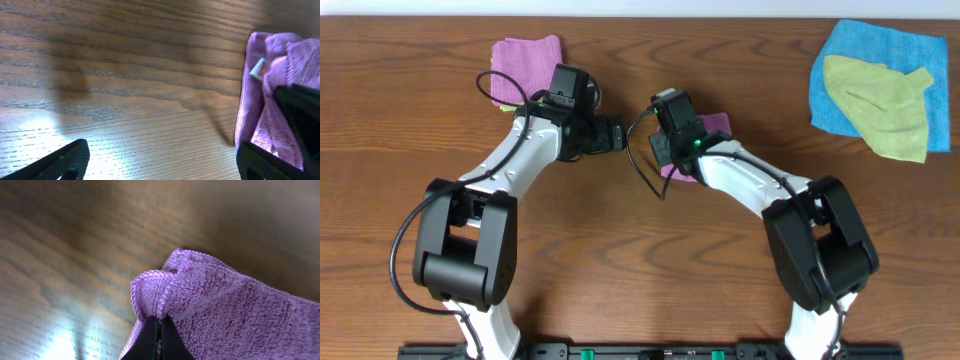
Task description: Fold the cloth
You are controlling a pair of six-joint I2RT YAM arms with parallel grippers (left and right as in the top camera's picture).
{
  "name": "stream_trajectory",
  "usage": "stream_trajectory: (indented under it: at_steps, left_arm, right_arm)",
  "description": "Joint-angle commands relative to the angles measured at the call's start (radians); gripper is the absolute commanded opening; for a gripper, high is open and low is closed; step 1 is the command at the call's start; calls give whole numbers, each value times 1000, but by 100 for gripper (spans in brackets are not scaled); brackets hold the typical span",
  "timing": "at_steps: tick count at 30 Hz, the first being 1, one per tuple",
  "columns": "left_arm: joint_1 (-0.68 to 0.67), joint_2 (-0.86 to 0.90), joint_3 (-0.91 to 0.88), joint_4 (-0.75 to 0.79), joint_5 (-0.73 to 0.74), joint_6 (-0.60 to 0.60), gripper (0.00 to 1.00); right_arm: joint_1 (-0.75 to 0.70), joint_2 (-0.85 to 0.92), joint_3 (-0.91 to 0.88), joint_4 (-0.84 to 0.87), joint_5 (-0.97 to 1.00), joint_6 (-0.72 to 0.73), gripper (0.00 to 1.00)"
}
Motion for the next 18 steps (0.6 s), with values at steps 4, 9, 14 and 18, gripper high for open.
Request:
stream_trajectory:
  at_steps: [4,9,14,18]
  left_arm:
    - [1,-30,15,-2,6,3,95]
    - [1,-30,15,-2,-2,3,95]
    - [1,-30,15,-2,-4,3,95]
    - [1,-30,15,-2,-4,3,95]
  right_arm:
    - [7,7,34,-18,52,13,1]
    - [6,7,34,-26,69,8,3]
    - [6,7,33,-30,62,9,6]
    - [6,7,33,-29,62,9,4]
